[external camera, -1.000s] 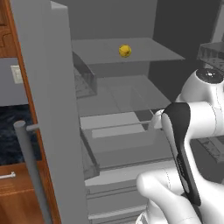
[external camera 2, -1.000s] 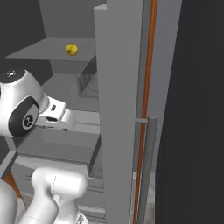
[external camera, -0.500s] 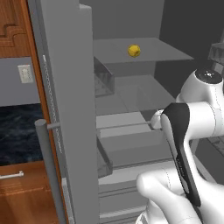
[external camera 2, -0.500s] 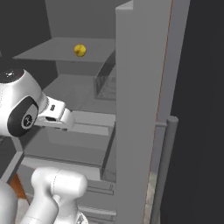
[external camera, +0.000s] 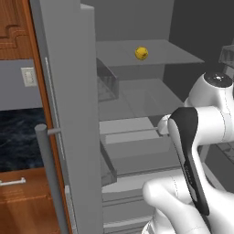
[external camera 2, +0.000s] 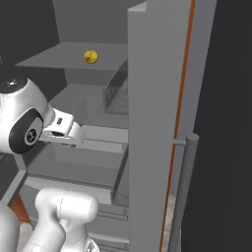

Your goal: Retrieve a lemon from the fridge and place it on the cutting board with the fish.

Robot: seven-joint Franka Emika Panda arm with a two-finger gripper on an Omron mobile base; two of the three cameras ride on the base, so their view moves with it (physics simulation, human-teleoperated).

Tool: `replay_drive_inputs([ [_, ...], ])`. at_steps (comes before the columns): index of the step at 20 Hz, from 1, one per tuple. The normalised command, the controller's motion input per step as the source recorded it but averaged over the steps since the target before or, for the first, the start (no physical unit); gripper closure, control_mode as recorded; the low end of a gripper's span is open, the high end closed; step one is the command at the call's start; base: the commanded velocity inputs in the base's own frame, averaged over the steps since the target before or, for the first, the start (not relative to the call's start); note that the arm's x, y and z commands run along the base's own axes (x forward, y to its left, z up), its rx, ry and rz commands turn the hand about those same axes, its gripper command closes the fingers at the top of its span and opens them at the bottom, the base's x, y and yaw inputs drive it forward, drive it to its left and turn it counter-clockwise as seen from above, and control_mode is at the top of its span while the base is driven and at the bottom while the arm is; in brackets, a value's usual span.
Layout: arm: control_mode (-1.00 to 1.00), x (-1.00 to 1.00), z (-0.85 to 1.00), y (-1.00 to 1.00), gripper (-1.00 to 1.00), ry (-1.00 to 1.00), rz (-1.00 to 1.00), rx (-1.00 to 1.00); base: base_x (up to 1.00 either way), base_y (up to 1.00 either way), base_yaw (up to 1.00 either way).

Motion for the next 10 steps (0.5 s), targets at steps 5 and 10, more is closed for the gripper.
replay_drive_inputs([
  [5,1.0,0.0,0.0,0.0,-1.0,0.0,0.0,0.0,0.3,-0.05,0.05],
  [10,1.0,0.0,0.0,0.0,-1.0,0.0,0.0,0.0,0.0,0.0,0.0],
])
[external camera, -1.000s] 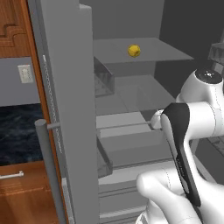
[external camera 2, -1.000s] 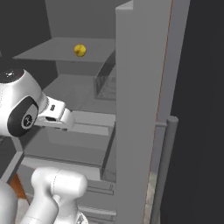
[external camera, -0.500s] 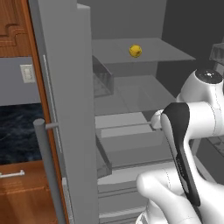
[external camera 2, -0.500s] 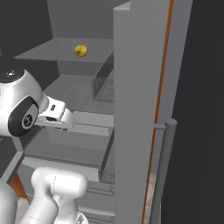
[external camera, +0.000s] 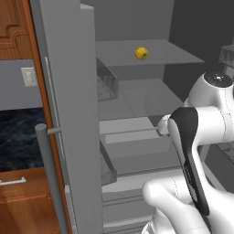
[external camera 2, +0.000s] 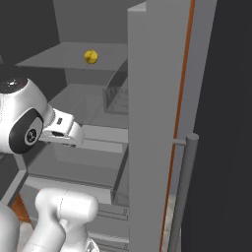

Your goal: Retrieve a lemon from the fridge and place it on the cutting board with the fish.

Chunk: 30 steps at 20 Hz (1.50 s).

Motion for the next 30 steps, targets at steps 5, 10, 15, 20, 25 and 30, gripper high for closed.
replay_drive_inputs([
  [5,1.0,0.0,0.0,0.0,-1.0,0.0,0.0,0.0,0.0,0.0,0.0],
  [10,-1.0,0.0,0.27,0.0,-1.0,-0.31,0.03,0.0,0.0,0.0,0.0],
  [15,-1.0,0.0,0.6,0.01,-1.0,-0.23,0.03,-0.07,0.0,0.0,0.0],
  [20,-1.0,0.02,0.85,0.01,-1.0,-0.06,0.0,0.0,0.0,0.0,0.0],
  [25,-1.0,0.25,0.56,0.29,-1.0,-0.07,0.0,0.0,0.0,0.0,0.0],
  [30,-1.0,0.3,0.45,0.21,-1.0,-0.14,0.0,0.0,0.0,0.0,0.0],
])
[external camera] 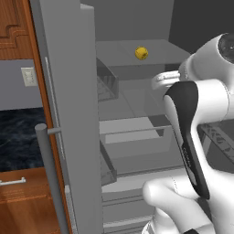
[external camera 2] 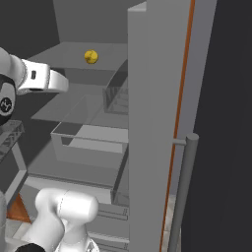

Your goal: Retrieve a lemon from the fridge and place it on the cutting board with the fish.

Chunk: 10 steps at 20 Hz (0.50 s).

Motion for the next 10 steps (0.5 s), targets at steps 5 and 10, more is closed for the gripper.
replay_drive_inputs([
  [5,-1.0,0.32,0.09,-0.06,-1.0,-0.37,0.04,0.0,0.0,0.0,0.0],
  [10,-1.0,0.4,0.03,-0.21,-1.0,-0.25,0.02,0.0,0.0,0.0,0.0],
])
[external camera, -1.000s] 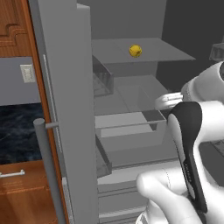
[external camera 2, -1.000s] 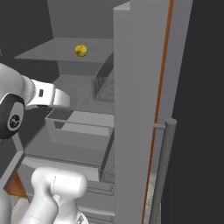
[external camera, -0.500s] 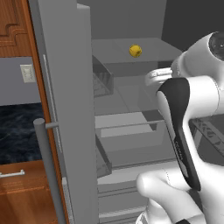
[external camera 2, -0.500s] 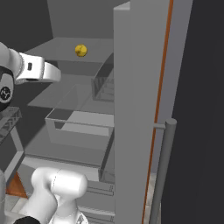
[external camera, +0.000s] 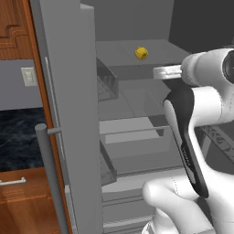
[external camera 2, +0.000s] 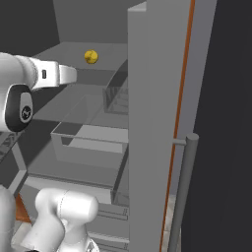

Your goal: Retrieve a lemon from the fridge and place it on the cutting board with the fish.

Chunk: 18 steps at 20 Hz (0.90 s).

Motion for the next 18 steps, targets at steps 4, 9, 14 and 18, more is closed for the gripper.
replay_drive_inputs([
  [4,-1.0,0.47,0.48,0.0,-1.0,0.19,0.0,0.0,0.0,0.0,0.0],
  [9,-1.0,0.5,0.24,0.0,-1.0,0.08,0.0,0.0,0.0,0.0,0.0],
  [14,-1.0,0.33,-0.01,0.0,-1.0,-0.01,0.0,0.0,0.0,0.0,0.0],
  [18,-1.0,0.11,-0.01,-0.01,-1.0,0.0,0.0,0.0,0.0,0.0,0.0],
])
